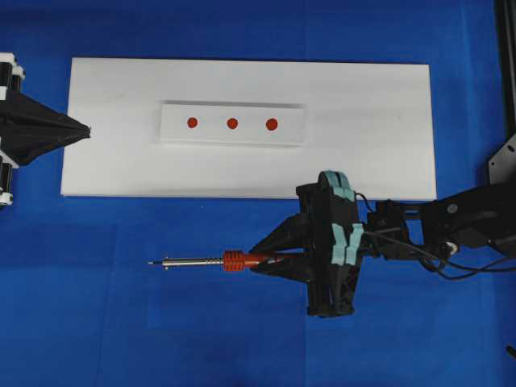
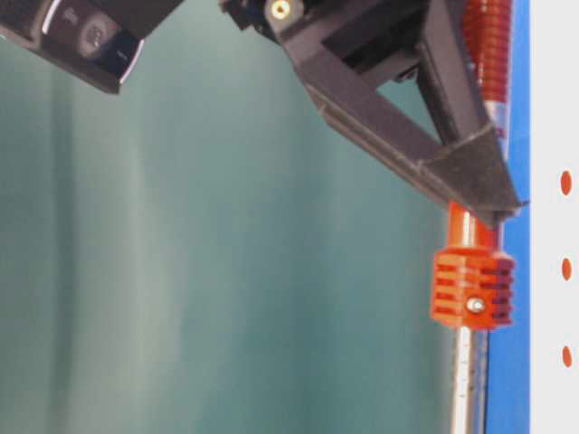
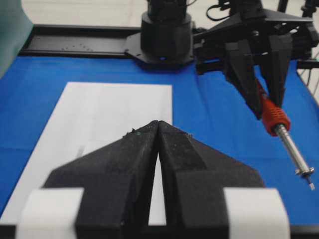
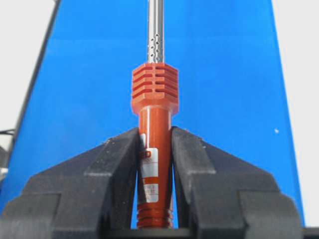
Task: Touch the tip of the soldering iron to the mark.
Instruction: 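Lift the soldering iron and carry it over the white strip, then angle the iron tip down and move it toward the left red dot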
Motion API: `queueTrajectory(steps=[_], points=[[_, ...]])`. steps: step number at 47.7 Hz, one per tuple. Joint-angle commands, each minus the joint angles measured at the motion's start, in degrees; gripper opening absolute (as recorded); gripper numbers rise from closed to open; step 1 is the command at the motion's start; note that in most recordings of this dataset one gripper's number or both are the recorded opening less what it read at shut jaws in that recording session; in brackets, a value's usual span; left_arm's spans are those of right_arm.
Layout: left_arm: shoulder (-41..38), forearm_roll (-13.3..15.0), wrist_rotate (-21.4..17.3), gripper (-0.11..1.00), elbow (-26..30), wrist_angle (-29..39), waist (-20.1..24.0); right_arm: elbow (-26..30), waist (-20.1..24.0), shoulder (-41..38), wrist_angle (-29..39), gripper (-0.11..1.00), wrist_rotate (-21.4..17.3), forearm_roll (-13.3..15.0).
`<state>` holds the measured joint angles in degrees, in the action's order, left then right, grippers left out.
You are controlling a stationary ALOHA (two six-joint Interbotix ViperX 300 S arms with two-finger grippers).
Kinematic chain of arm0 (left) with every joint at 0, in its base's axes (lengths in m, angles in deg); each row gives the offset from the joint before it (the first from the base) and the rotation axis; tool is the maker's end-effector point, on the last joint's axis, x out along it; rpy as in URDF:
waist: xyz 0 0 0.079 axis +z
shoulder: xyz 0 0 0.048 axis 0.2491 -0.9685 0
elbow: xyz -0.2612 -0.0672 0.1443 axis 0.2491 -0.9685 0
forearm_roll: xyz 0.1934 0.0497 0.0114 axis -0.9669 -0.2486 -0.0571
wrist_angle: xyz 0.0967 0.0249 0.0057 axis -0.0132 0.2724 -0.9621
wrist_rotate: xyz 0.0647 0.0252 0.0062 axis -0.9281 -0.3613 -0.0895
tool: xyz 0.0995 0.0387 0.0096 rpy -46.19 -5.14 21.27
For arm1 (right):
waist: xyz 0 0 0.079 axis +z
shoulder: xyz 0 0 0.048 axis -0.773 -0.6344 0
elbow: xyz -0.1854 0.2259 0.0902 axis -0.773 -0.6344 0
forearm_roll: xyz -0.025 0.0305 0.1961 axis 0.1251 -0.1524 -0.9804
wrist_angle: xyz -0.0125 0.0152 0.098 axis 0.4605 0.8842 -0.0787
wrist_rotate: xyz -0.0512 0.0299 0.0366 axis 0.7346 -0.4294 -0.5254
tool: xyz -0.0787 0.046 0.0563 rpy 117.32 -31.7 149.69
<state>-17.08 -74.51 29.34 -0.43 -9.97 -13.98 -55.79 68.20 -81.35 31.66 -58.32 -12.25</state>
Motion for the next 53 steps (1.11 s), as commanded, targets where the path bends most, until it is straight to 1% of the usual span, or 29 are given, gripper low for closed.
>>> queueTrajectory(steps=[1,6,13,17,23,30,38,46,53], points=[[-0.18,-0.09,0.09,0.02,0.7,-0.62,0.18,1.23,0.0,1.49,0.0,0.06,0.53,0.0],[-0.18,-0.09,0.09,0.02,0.7,-0.62,0.18,0.97,-0.88,1.67,0.53,0.06,1.49,0.0],[-0.26,-0.09,0.09,0.02,0.7,-0.7,0.18,0.35,-5.36,2.55,3.96,0.06,3.96,0.18],[-0.18,0.0,0.09,0.02,0.62,-0.62,0.18,0.09,-8.53,3.16,6.24,0.06,6.24,0.53],[-0.26,-0.09,0.35,0.02,0.7,-0.62,0.18,0.09,-13.71,4.31,9.4,0.06,10.9,1.14],[-0.26,-0.09,0.53,0.02,0.62,-0.62,0.18,0.44,-19.34,5.1,12.74,0.06,16.08,1.14],[-0.26,-0.09,0.53,0.02,0.7,-0.62,0.18,1.67,-24.87,5.54,16.08,0.06,20.92,1.23],[-0.18,-0.09,0.53,0.02,0.62,-0.62,0.18,3.34,-29.18,5.54,18.98,0.06,24.52,1.23],[-0.26,-0.09,0.53,0.02,0.7,-0.62,0.18,4.39,-32.08,5.54,21.53,0.06,26.63,1.32]])
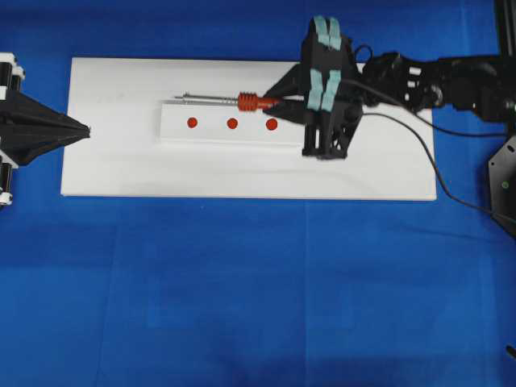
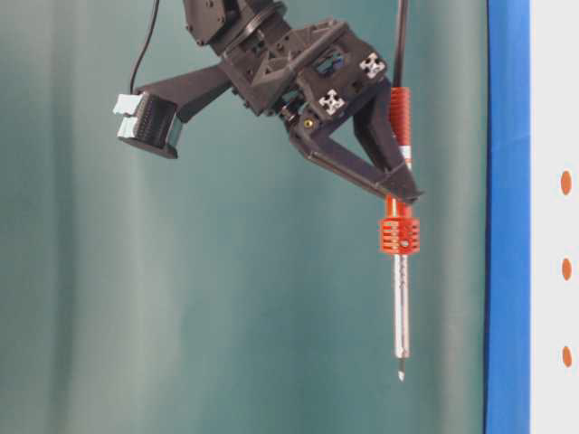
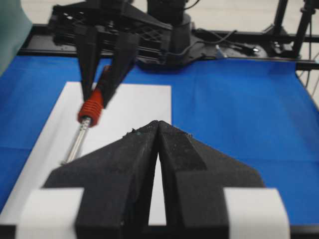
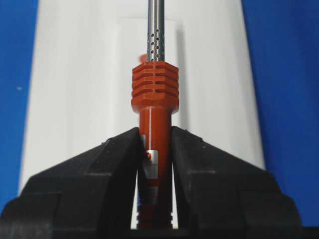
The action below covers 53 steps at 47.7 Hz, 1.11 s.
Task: Touch the tip of the soldering iron to the mark.
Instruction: 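Angle the iron tip down and move it toward the left red dot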
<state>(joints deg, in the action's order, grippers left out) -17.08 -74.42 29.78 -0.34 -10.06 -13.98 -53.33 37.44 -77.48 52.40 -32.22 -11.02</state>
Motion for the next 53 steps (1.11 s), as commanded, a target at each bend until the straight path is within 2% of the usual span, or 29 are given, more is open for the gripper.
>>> queueTrajectory(steps=[1,13,33,53], points=[[-0.26,-0.09,0.09,0.02,0.62,-0.53,0.18,1.93,-1.49,1.58,1.05,0.06,0.62,0.09],[-0.26,-0.18,0.0,0.02,0.62,-0.53,0.18,1.85,-1.93,1.67,4.66,0.06,0.62,0.18],[-0.26,-0.18,0.09,0.02,0.53,-1.05,0.18,1.76,-4.92,0.7,14.59,0.06,0.09,3.6],[-0.35,-0.18,0.0,0.02,0.62,-1.58,0.18,1.76,-5.1,0.44,15.47,0.06,0.0,4.22]])
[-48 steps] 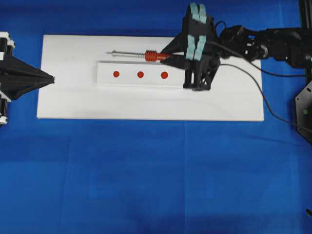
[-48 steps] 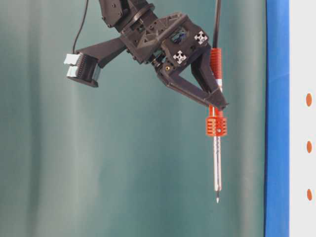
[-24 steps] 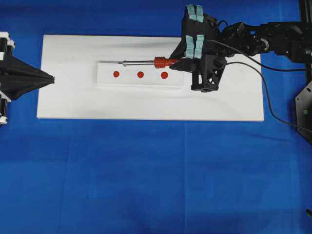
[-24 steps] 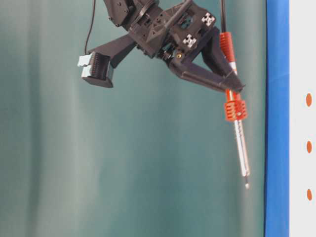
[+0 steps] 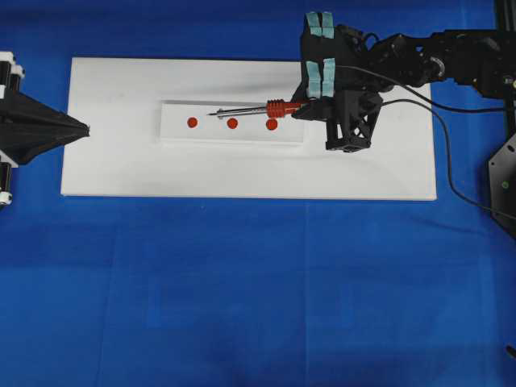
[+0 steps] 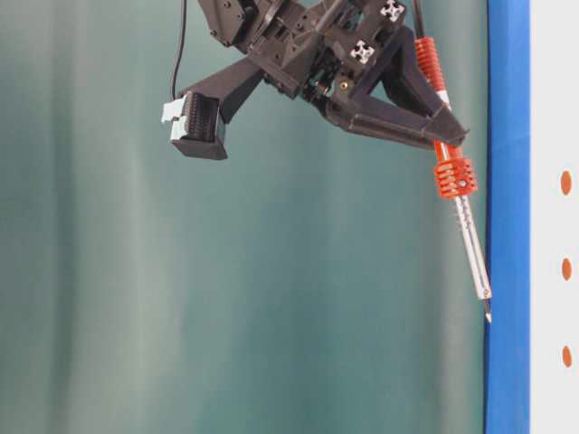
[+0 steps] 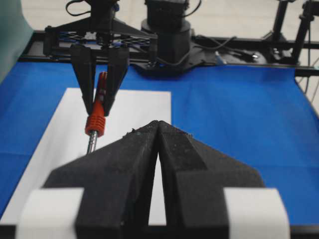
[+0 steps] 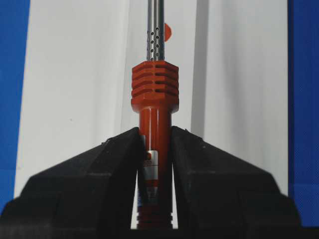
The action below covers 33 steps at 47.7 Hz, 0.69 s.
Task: Touch the tip of the soldering iron to the mark.
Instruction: 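Angle the iron tip down and move it toward the left red dot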
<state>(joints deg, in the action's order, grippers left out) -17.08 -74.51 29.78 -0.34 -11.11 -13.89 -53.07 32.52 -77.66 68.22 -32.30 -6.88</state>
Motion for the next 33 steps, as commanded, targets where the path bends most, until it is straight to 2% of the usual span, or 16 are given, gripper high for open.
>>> queueTrajectory(steps=[1,33], points=[[-0.35,-0.09,0.09,0.02,0.62,-0.53,0.09,1.49,-0.18,0.62,-0.44,0.06,0.09,0.09],[-0.35,-0.09,0.09,0.02,0.62,-0.53,0.09,1.41,-0.18,0.53,-1.23,0.06,0.09,0.09]])
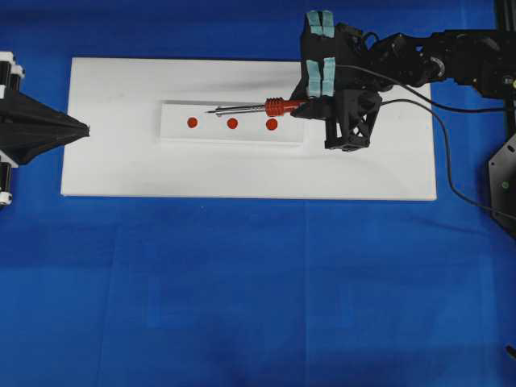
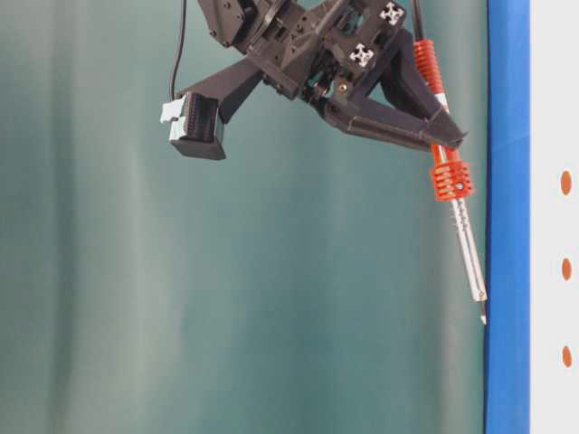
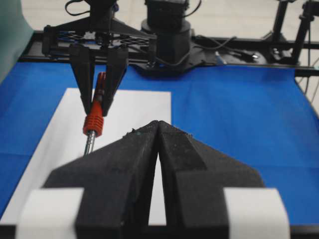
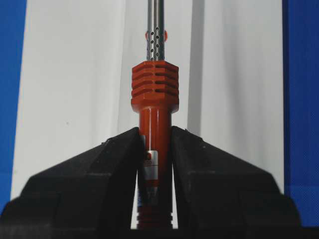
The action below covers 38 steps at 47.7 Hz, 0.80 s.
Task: Touch the tip of the soldering iron to the mark.
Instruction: 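Angle the iron tip down and move it toward the left red dot, then lower the iron tip onto the left red dot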
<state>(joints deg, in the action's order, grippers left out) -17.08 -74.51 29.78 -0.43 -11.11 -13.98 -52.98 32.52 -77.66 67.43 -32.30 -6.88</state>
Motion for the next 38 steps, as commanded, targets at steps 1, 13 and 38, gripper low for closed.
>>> queueTrajectory(steps=[1,13,38], points=[[-0.35,-0.09,0.09,0.02,0.7,-0.53,0.18,1.41,-0.18,0.53,-0.35,0.06,0.09,0.09],[-0.35,-0.09,0.09,0.02,0.7,-0.53,0.18,1.67,-0.18,-0.09,-0.44,0.06,0.09,0.09],[-0.35,0.0,0.09,0.02,0.7,-0.53,0.18,6.86,0.35,-8.79,-0.35,0.06,-0.79,0.09]])
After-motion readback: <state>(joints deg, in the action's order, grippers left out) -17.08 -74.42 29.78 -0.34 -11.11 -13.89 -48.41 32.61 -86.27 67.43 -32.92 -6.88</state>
